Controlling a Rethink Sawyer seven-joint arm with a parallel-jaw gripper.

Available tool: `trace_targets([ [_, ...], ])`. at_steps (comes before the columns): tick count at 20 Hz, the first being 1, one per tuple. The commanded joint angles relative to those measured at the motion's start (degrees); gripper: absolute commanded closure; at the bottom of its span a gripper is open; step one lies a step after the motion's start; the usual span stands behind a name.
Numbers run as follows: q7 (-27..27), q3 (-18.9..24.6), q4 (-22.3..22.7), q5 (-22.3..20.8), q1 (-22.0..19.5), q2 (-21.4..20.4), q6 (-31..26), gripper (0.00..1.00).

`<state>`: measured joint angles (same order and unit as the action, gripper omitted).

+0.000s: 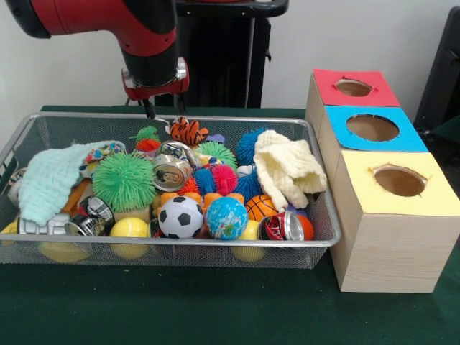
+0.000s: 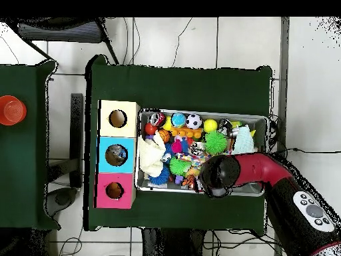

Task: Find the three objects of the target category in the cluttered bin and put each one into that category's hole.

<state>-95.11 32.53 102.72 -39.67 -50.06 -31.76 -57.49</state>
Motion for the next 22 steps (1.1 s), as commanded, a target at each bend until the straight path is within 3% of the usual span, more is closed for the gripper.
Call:
trace_targets([
  [1, 5.60, 5.15, 2.16, 0.47, -1.81, 2.17, 11.39, 0.00],
  [13, 1.17, 5.52, 3.74, 4.95, -2.21, 0.60, 16.40, 0.00],
  [17, 1.89, 4.25, 3.70, 5.03, -1.15, 0.13, 15.17, 0.00],
  [22, 0.74, -1.72, 1.89, 1.54, 3.67, -0.17, 9.41, 0.00],
])
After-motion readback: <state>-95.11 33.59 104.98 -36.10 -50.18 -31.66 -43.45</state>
